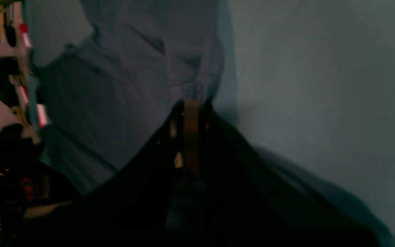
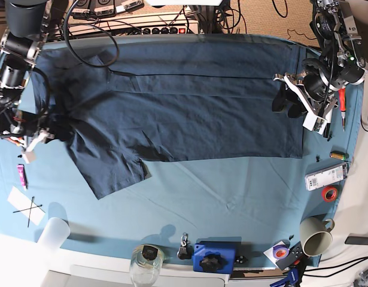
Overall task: Fold the T-shirt properly
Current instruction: 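Grasp the sleeve near the right gripper and fold it inward, then grasp the shirt's side edge with the right gripper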
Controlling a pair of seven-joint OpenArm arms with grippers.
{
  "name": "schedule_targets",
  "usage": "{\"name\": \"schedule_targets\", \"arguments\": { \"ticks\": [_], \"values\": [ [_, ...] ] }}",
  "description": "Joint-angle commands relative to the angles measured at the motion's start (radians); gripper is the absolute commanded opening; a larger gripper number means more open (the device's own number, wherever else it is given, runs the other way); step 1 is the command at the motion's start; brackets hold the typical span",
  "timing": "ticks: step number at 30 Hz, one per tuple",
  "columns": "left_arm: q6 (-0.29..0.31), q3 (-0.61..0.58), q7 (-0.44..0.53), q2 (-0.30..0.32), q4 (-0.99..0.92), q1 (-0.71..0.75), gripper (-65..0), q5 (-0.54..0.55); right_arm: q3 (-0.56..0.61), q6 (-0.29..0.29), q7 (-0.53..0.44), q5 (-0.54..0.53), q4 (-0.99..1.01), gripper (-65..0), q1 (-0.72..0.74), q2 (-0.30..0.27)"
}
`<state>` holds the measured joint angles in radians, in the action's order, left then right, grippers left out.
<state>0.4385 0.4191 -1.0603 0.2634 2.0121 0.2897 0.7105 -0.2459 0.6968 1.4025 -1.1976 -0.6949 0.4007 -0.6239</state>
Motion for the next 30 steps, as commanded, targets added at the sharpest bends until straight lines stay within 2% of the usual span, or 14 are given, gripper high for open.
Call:
{"name": "schedule_targets", "arguments": {
  "ticks": [1,8,15,21,24,28,29,30],
  "values": [
    [0.003,0.003,0.023,0.01,0.017,-0.007,-36.2,0.014,-0.005,0.001,-0.006,-0.046,-0.027,-65.0,0.002,-0.038],
    [0.003,0.003,0.026,0.008,0.017,-0.007,-36.2,0.014,-0.005,0.001,-0.006,-0.193,-0.232,-65.0,-0.173,-0.072],
    [0.003,0.003,0.029,-0.003,0.017,-0.006,-36.2,-0.006,-0.024,0.001,-0.006,-0.193,-0.478,-65.0,-0.357,-0.071],
    [0.003,0.003,0.03,-0.026,0.017,-0.007,-36.2,-0.019,-0.145,0.001,-0.006,-0.193,-0.669,-65.0,-0.502,-0.071],
    [0.003,0.003,0.034,-0.034,0.017,-0.007,-36.2,-0.019,-0.203,0.001,-0.006,-0.19,-0.712,-65.0,-0.52,-0.066],
    [0.003,0.003,0.037,-0.033,0.017,-0.007,-36.2,-0.019,-0.225,0.001,-0.006,-0.19,-0.713,-65.0,-0.52,-0.069],
    [0.003,0.003,0.037,-0.033,0.017,-0.007,-36.2,-0.019,-0.225,0.001,-0.006,-0.191,-0.713,-63.9,-0.52,-0.069],
    [0.003,0.003,0.037,-0.033,0.017,-0.006,-36.2,-0.019,-0.225,0.001,-0.006,-0.195,-0.713,-58.1,-0.52,-0.069]
  ]
}}
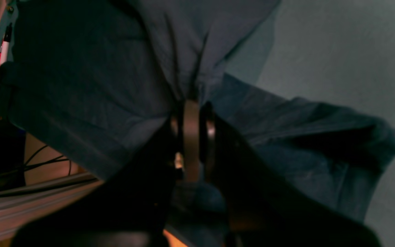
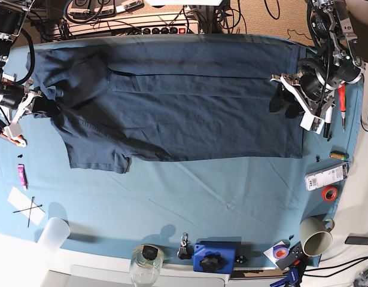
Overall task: Fold the T-shirt properly
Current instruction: 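Grasp the shirt's side edge with the right gripper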
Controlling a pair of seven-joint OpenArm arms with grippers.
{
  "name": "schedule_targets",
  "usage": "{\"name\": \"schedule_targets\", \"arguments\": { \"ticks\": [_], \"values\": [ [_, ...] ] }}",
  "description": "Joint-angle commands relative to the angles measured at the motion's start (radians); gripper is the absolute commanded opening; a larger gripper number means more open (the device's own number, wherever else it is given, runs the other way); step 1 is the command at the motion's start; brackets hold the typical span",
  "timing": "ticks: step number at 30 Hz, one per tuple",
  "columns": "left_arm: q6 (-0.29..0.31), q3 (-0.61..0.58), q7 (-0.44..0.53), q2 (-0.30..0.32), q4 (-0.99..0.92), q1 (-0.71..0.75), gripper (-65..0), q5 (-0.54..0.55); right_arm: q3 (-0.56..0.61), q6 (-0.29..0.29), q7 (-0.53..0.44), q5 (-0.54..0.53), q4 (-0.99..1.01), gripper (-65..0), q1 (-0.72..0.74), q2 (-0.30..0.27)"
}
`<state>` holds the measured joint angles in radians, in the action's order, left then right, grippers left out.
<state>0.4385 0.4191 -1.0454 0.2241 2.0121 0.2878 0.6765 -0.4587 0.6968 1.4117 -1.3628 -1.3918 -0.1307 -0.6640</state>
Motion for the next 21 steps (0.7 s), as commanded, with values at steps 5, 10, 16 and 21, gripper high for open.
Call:
{"name": "schedule_targets", "arguments": {
  "ticks": [5,10,16,21],
  "values": [
    [0.004,0.003,0.022,0.006,0.017,-0.002,-36.2,0.014,-0.013,0.001,-0.015,-0.112,-0.016,-43.0,0.011,-0.032],
    [0.004,0.003,0.022,0.006,0.017,-0.003,-36.2,0.01,-0.066,0.001,-0.015,-0.121,-0.015,-43.0,0.042,-0.016],
    [0.003,0.003,0.023,0.006,0.017,-0.003,-36.2,0.012,-0.074,0.001,-0.021,0.214,-0.001,-43.0,0.179,0.027],
    [0.003,0.003,0.022,0.006,0.017,-0.003,-36.2,0.011,0.018,0.001,-0.136,0.37,0.114,-43.0,0.29,0.03]
  ]
}}
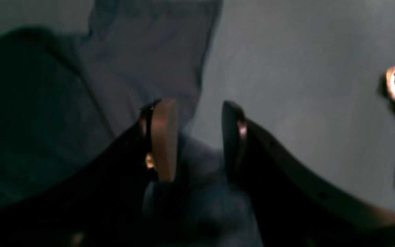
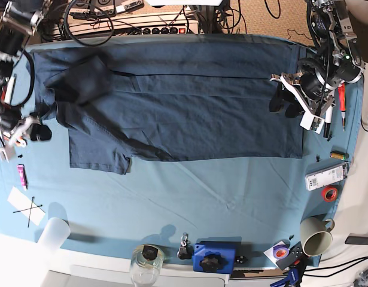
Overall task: Fold the T-shirt properly
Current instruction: 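Grasp the shirt's side edge with the right gripper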
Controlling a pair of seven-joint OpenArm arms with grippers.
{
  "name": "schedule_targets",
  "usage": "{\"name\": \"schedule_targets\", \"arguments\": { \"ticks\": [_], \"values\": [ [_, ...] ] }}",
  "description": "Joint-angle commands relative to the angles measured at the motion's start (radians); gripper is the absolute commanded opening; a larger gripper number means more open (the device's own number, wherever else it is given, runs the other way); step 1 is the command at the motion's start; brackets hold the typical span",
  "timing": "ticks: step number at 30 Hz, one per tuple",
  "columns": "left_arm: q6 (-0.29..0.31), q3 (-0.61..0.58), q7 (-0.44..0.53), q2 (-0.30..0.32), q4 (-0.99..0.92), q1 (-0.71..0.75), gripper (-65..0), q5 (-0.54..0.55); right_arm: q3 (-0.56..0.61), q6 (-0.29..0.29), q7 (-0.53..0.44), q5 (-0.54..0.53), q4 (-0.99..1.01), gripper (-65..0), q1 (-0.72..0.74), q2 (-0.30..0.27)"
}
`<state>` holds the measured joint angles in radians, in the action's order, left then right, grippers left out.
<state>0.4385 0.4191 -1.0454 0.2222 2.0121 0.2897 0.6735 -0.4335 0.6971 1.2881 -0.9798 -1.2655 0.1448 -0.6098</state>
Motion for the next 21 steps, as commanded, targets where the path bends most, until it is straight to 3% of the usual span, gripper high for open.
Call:
{"name": "schedule_targets", "arguments": {
  "ticks": [1,10,21],
  "values": [
    [0.003,0.003,0.023,0.008,0.017,-0.005,-36.2,0.014,0.014,0.001,-0.03,-0.006,0.028,-43.0,0.038,-0.024],
    [0.003,0.003,0.023,0.008,0.017,-0.007,-36.2,0.019,0.198,0.001,-0.152,0.089,0.405,-43.0,0.257,0.015],
    [0.003,0.003,0.029,0.008,0.017,-0.008,-36.2,0.021,0.205,0.001,-0.257,0.248,0.475,-43.0,0.329,0.156]
  ]
}}
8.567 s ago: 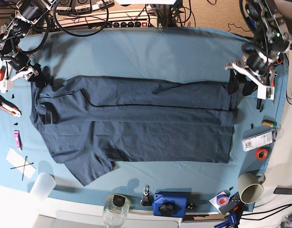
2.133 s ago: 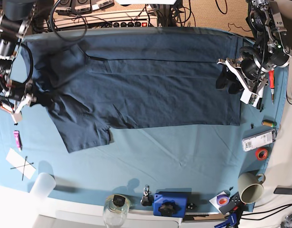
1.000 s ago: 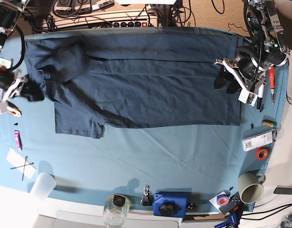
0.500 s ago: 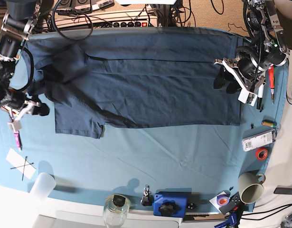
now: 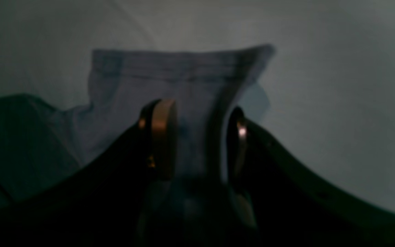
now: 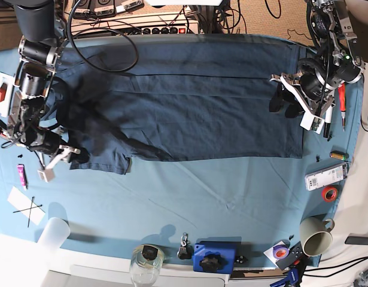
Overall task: Fold the T-shirt properly
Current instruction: 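Grasp the shirt's side edge with the right gripper, then move the left gripper down to the shirt's side edge and grasp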
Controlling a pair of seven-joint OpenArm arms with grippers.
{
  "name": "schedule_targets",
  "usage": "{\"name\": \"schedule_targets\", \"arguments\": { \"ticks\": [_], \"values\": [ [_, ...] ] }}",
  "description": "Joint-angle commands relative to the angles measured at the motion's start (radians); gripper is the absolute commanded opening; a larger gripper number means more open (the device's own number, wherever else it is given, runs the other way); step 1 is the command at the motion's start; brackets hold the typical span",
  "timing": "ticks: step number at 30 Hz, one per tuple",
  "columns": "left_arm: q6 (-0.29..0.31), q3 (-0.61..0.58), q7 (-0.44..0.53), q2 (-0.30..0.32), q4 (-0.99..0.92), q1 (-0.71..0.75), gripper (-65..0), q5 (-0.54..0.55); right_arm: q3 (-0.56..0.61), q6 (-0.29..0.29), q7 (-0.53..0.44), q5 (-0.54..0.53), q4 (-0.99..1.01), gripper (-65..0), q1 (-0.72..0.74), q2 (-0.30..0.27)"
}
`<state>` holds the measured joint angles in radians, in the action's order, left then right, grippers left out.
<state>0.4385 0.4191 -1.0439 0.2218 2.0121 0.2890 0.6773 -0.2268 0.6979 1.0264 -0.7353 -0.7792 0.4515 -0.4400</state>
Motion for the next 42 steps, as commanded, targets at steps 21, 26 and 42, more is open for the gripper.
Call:
{"name": "schedule_targets", "arguments": {
  "ticks": [21,26,42],
  "values": [
    [0.008,0.002,0.135,0.052,-0.307,-0.313,-36.2,-0.162,-0.004,0.0,0.043,0.033,-0.011,-43.0,0.022,0.008],
    [0.007,0.002,0.091,0.092,-0.513,-0.434,-36.2,-0.162,-0.004,0.0,0.043,0.033,-0.011,-43.0,0.022,0.008],
    [0.007,0.0,0.045,0.091,-0.834,-0.505,-44.2,-0.159,-0.004,0.0,0.044,0.033,-0.012,-65.0,0.023,0.008]
  ]
}}
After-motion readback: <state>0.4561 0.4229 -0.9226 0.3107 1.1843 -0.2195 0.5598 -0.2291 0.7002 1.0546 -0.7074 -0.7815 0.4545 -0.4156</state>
